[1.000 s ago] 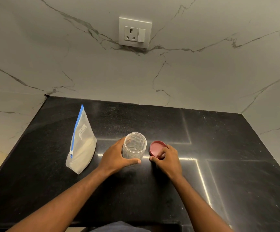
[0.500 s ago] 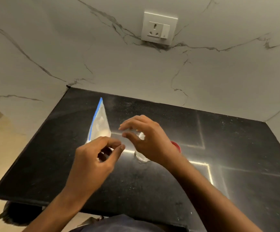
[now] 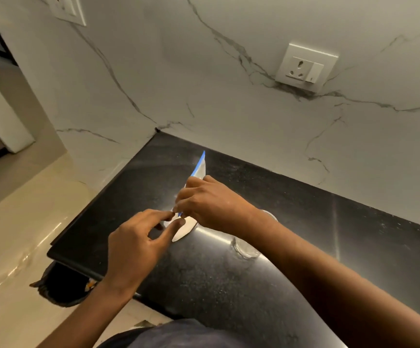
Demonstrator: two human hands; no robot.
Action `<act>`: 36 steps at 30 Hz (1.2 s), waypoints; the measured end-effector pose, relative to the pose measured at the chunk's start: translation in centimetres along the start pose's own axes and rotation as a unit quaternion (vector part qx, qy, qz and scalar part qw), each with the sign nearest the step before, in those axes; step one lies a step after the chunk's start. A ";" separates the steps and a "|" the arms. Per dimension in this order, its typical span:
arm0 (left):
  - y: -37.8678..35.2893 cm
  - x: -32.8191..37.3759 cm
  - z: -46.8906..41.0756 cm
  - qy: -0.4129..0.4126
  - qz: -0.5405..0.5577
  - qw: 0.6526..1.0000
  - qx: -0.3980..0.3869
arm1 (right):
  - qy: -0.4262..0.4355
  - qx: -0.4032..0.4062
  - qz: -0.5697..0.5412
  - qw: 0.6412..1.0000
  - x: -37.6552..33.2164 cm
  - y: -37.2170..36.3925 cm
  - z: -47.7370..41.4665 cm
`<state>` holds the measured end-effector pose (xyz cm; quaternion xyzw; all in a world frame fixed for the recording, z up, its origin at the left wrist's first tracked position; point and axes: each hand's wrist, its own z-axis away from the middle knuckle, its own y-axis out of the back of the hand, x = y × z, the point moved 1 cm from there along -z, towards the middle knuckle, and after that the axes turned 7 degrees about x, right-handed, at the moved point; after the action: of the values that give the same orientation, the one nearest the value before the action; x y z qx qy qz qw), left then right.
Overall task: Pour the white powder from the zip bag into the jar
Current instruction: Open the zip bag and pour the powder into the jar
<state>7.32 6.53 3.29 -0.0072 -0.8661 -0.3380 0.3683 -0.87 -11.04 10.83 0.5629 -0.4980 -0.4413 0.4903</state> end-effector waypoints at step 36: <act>0.2 -0.1 -1.7 -0.082 -0.024 0.992 0.095 | -0.118 -0.058 0.078 0.988 12.1 3.3 -1.7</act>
<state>8.53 5.66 4.21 0.0209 -0.9215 -0.2611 0.2868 1.73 -22.93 14.26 0.4375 -0.5682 -0.4930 0.4926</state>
